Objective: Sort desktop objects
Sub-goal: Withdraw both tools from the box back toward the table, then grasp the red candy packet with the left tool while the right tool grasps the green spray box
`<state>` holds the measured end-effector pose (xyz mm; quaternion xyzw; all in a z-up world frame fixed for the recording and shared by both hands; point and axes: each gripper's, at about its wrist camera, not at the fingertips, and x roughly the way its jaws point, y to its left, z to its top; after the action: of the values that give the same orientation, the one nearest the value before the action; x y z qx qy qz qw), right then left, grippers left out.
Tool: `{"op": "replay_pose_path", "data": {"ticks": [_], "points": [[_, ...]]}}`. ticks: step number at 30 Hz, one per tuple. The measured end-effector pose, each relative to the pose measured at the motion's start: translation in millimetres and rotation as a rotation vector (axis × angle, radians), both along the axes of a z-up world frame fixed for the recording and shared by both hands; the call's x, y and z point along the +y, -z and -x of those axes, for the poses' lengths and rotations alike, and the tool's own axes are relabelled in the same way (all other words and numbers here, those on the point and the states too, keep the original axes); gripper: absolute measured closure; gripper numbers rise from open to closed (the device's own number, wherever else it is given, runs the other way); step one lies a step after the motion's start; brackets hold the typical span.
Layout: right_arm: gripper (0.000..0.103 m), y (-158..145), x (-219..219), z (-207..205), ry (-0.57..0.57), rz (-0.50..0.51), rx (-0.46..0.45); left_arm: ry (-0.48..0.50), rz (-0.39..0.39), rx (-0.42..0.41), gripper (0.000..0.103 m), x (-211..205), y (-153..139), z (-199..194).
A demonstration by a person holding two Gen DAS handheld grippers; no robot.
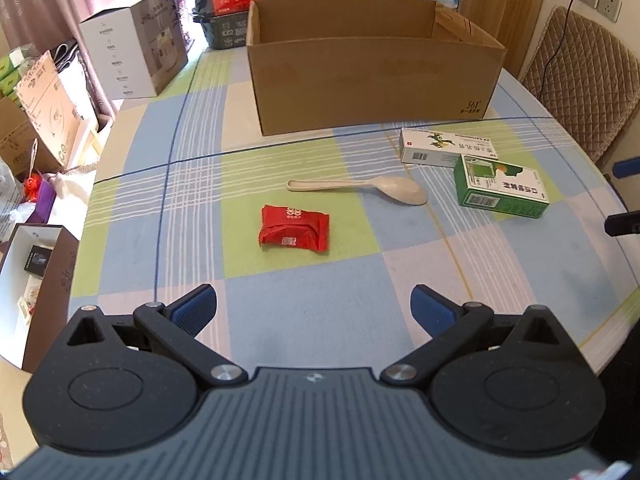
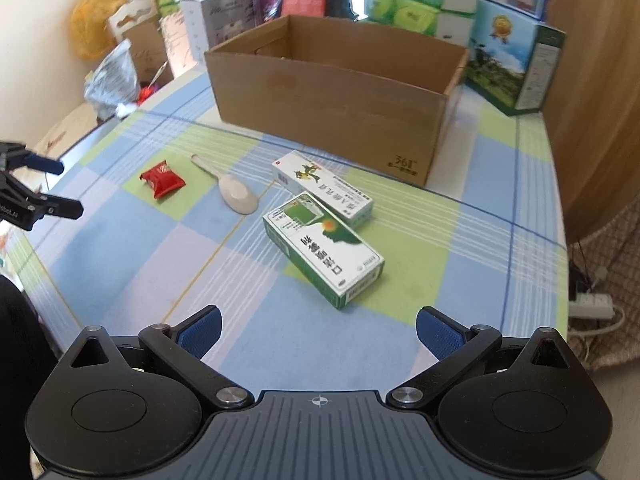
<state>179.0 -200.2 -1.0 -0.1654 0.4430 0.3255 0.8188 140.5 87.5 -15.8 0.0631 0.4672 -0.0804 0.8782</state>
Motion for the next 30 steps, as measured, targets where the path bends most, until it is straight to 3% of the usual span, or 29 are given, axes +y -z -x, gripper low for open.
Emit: {"op": "replay_pose_path", "data": {"ticks": [11, 22, 30], "points": [[0.002, 35.9, 49.7, -48.6, -0.202, 0.135, -0.004, 0.08, -0.02, 0.005, 0.002, -3.6, 38.6, -42.5], [0.006, 68.8, 70.1, -77.6, -0.268, 0.203, 0.018, 0.115, -0.014, -0.008, 0.002, 7.8, 66.6, -86.1], [0.02, 83.0, 76.0, -88.0, -0.272, 0.208, 0.037, 0.125, 0.004, -0.024, 0.022, 12.2, 81.4, -95.5]]}}
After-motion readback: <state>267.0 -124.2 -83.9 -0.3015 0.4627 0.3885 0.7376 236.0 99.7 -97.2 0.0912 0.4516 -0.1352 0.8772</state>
